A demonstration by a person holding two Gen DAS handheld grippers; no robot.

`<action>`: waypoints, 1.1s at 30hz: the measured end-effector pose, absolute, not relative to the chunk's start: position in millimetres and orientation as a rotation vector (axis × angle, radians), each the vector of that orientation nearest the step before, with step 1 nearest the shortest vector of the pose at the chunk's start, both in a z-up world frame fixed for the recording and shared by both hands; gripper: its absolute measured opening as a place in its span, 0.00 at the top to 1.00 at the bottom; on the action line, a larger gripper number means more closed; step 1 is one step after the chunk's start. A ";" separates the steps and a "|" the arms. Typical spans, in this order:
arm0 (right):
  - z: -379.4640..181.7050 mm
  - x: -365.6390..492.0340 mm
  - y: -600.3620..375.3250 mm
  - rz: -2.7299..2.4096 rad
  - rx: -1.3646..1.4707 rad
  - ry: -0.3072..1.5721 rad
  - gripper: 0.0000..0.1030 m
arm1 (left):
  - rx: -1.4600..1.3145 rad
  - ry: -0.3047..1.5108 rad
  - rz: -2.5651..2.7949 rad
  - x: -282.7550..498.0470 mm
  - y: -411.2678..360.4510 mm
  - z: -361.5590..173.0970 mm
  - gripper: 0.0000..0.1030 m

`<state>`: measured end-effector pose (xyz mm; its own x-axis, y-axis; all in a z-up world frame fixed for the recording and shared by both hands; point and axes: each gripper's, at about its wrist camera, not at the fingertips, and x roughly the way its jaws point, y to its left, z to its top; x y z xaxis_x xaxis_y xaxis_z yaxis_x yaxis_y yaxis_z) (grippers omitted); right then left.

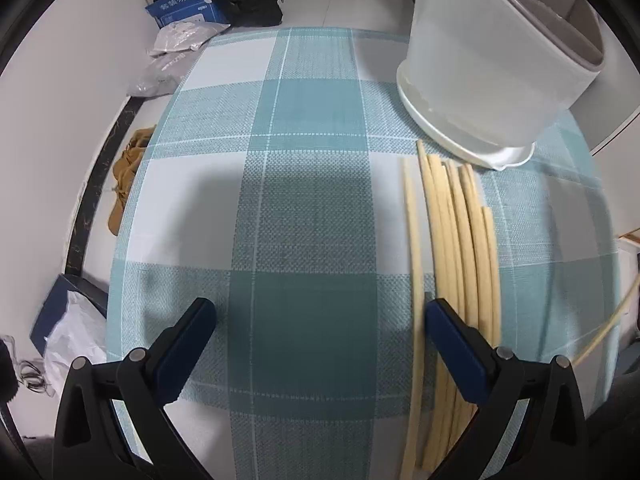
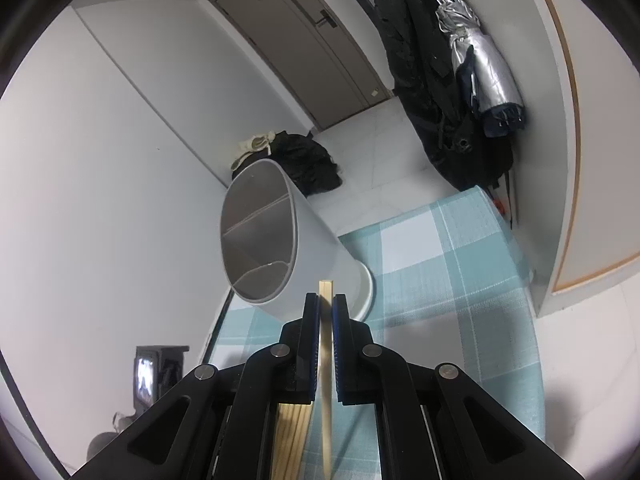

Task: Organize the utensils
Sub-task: 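Lift the chopstick with the right gripper while the left gripper grasps another chopstick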

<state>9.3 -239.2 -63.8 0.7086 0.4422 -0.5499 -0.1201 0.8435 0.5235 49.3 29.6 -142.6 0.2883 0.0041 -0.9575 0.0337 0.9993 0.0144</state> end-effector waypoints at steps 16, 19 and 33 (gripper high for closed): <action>-62.1 9.4 -244.8 0.329 0.490 0.710 0.95 | 0.045 1.176 -0.088 74.9 -1.0 -144.4 0.74; -62.6 11.0 -245.0 0.332 0.491 0.712 0.95 | 0.057 1.180 -0.116 73.9 -8.7 -142.5 0.96; -50.3 -2.5 -222.1 0.358 0.396 0.661 0.95 | -0.053 1.044 -0.178 53.4 -8.2 -97.6 0.99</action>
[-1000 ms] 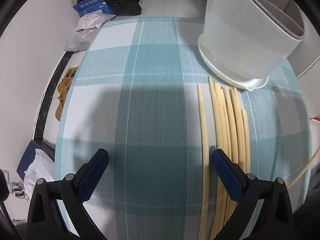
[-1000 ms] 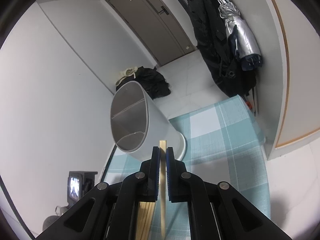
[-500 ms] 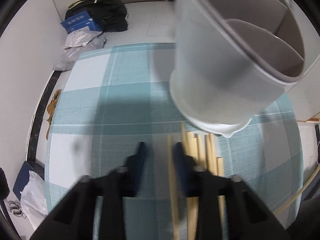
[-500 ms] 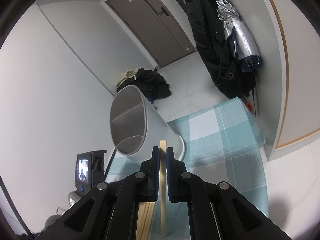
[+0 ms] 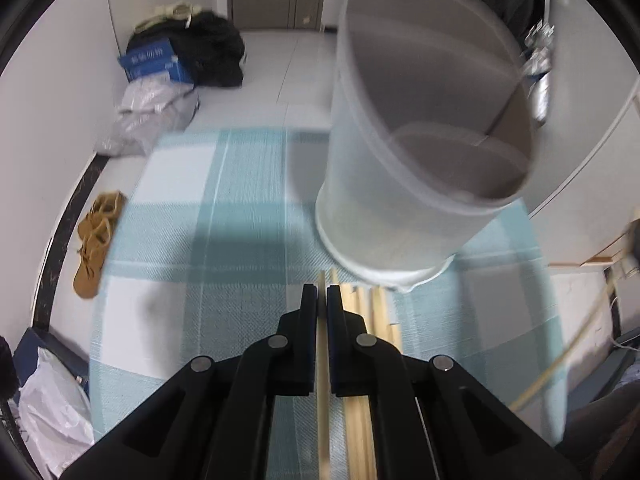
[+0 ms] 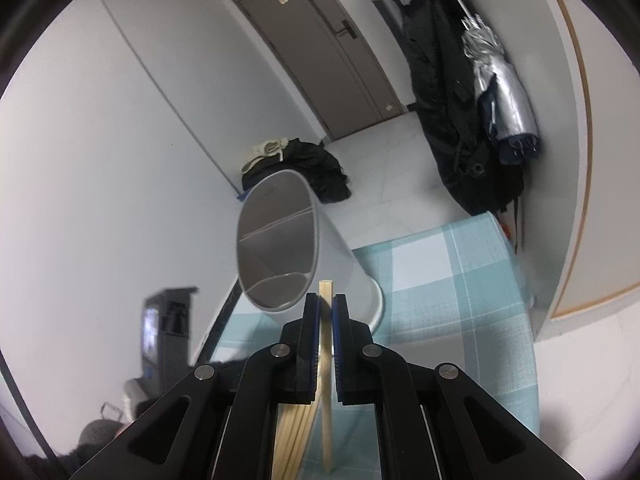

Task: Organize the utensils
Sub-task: 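Lift the chopstick with the right gripper while the left gripper grasps another chopstick, then carry the chopstick over the utensil holder with the left gripper and drop it in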

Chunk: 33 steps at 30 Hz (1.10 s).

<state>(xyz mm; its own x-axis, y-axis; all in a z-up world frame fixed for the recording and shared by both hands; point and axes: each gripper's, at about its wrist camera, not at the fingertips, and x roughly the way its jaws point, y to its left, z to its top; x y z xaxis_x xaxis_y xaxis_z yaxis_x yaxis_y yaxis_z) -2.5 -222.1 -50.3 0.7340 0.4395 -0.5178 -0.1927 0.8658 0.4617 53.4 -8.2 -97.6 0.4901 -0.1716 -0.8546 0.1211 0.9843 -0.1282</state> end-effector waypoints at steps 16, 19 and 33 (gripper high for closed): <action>-32.4 -38.3 -184.1 0.383 0.245 0.554 0.95 | -0.091 0.770 -0.253 5.8 -0.8 -29.2 0.99; -30.2 -42.6 -178.0 0.384 0.231 0.542 0.95 | -0.090 0.769 -0.244 0.6 2.7 -24.3 0.99; -27.5 -52.1 -171.2 0.358 0.226 0.536 0.95 | -0.129 0.745 -0.249 -14.8 19.5 -12.9 1.00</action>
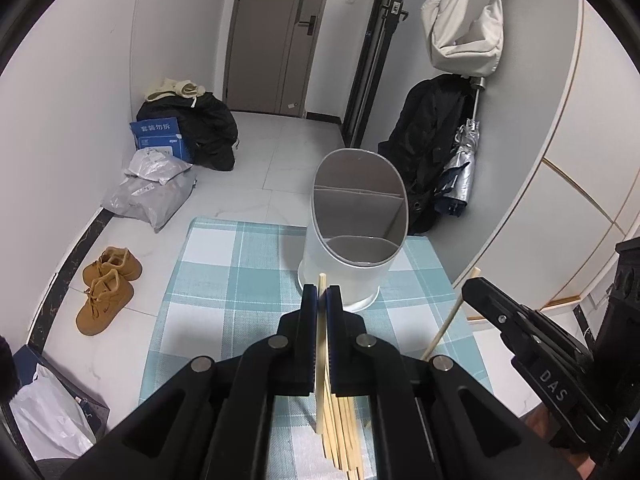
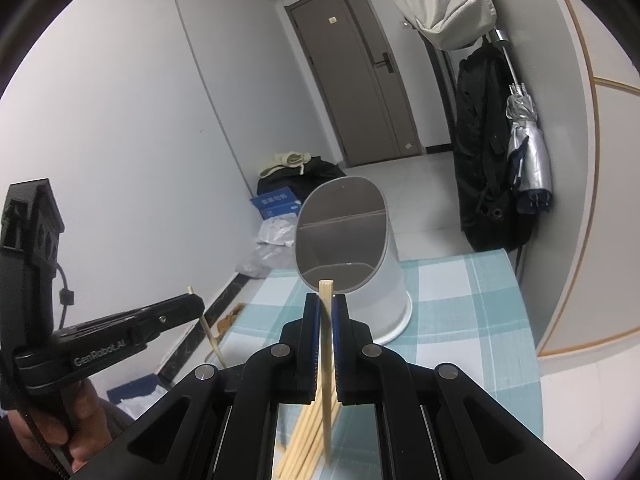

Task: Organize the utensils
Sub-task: 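Carry the chopstick over the utensil holder with the left gripper and drop it in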

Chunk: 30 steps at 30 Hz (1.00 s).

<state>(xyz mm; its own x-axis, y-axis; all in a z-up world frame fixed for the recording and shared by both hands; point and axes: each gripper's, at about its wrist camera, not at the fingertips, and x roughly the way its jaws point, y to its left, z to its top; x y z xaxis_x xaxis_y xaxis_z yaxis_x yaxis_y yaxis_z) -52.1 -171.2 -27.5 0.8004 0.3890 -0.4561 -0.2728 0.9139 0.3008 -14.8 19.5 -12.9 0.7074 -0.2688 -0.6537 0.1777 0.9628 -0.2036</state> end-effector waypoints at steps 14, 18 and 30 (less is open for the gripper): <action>7.6 -49.4 -169.4 0.379 0.243 0.472 0.95 | -0.137 0.742 -0.330 -8.9 15.6 26.4 1.00; 27.9 -39.3 -172.7 0.392 0.259 0.459 0.95 | -0.155 0.709 -0.341 5.2 14.7 50.6 1.00; 113.0 24.6 -176.6 0.411 0.190 0.364 0.95 | -0.216 0.646 -0.364 71.3 10.7 106.7 1.00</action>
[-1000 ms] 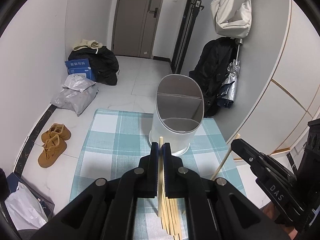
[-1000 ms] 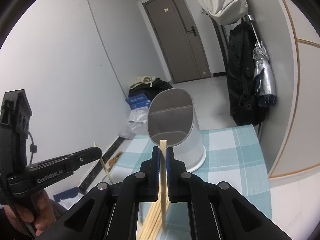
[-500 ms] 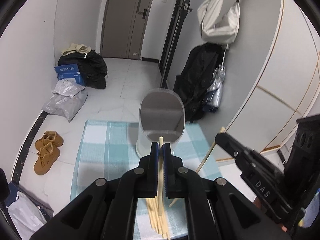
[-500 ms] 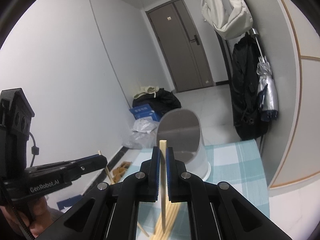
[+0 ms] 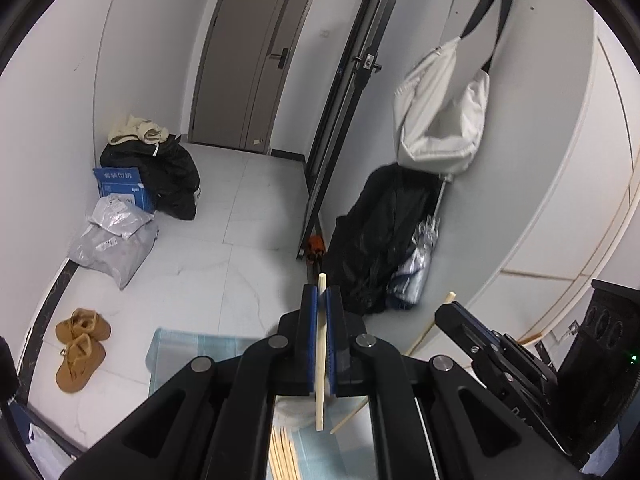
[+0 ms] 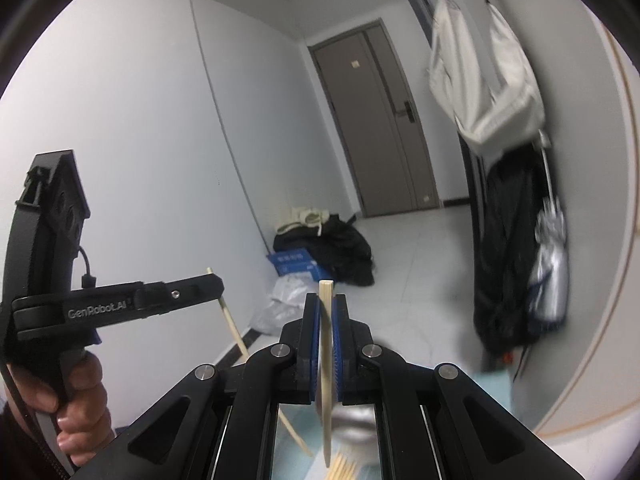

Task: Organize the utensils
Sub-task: 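Carry the chopstick over the utensil holder with the left gripper and drop it in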

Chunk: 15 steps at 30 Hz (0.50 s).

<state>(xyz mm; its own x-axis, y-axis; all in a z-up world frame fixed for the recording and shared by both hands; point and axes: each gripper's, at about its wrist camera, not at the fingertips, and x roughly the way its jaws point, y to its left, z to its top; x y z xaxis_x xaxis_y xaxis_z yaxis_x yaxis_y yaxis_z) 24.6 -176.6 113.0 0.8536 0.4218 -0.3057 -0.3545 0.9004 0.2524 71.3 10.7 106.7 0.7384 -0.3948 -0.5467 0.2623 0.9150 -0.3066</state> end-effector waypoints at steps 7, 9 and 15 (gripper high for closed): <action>128.2 80.6 -176.7 0.388 0.148 0.326 0.95 | -0.238 0.647 -0.350 114.2 8.6 111.4 1.00; 127.5 93.9 -175.3 0.391 0.144 0.318 0.95 | -0.232 0.643 -0.350 123.7 8.1 110.2 1.00; 112.8 122.7 -165.8 0.393 0.096 0.314 0.95 | -0.201 0.634 -0.352 146.2 5.1 100.2 1.00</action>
